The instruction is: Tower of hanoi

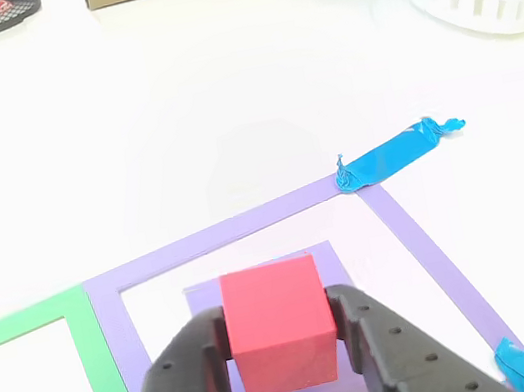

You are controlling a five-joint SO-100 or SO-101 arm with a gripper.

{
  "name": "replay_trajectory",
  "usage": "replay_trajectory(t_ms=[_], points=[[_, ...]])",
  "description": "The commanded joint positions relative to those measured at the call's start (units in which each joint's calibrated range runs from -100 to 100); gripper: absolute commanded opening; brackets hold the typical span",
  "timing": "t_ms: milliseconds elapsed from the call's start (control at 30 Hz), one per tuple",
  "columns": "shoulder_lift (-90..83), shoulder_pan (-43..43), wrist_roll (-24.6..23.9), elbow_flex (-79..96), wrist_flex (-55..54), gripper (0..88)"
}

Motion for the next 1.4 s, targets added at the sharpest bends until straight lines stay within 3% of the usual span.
replay_trajectory(t_ms=[0,767,1067,1367], points=[[2.85,1.00,0.36,-3.02,-4.25,1.4],[7.21,0.24,0.36,-5.65,-5.70,2.0],[9.48,0.62,0.36,-4.56,-9.02,11.4],[9.31,1.39,0.36,-4.38,-9.19,15.1]])
